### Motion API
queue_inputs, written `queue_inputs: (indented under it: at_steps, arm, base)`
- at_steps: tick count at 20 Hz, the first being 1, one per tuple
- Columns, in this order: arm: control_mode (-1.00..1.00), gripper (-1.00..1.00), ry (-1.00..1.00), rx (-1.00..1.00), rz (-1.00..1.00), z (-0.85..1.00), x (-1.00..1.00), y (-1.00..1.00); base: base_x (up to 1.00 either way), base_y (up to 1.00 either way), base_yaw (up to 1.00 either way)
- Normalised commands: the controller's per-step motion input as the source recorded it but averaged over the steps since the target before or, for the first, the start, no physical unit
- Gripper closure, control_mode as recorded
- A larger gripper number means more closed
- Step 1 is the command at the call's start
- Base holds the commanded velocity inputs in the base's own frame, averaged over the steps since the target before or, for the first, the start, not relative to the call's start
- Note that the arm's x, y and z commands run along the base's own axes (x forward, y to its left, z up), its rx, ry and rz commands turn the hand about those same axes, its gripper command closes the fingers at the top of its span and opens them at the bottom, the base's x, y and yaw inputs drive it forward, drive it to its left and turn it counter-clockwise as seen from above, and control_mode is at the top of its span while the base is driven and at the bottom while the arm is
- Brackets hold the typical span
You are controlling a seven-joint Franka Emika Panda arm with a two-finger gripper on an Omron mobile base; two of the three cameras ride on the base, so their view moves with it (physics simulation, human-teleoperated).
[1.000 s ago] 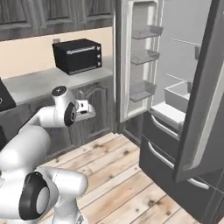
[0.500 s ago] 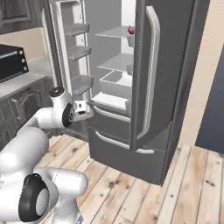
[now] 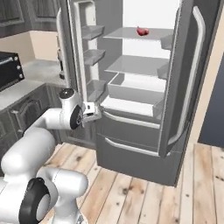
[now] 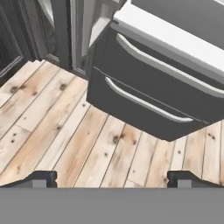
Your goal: Gather the garlic and corn from the fridge and place them on a tray on the dining counter. Then gather the steak and fish from the fridge and place them on the other tray.
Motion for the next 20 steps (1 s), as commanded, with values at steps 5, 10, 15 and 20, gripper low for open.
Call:
queue_inputs:
  at_steps: [5,10,15,20]
  arm:
    - [1.00,-1.00,0.00,0.00,0.00,0.00,0.00,0.00]
    - [1.00,-1.00,0.00,0.00,0.00,0.00,0.00,0.00]
    - [1.00,-1.00,0.00,0.00,0.00,0.00,0.00,0.00]
    - [1.00,-1.00,0.00,0.00,0.00,0.00,0.00,0.00]
  base:
    - [0.50,-0.12,-0.28]
    - [0.06,-0.42,-0.22]
    - [0.37,-0.09,-0.31]
    - [0.68,0.21,-0.30]
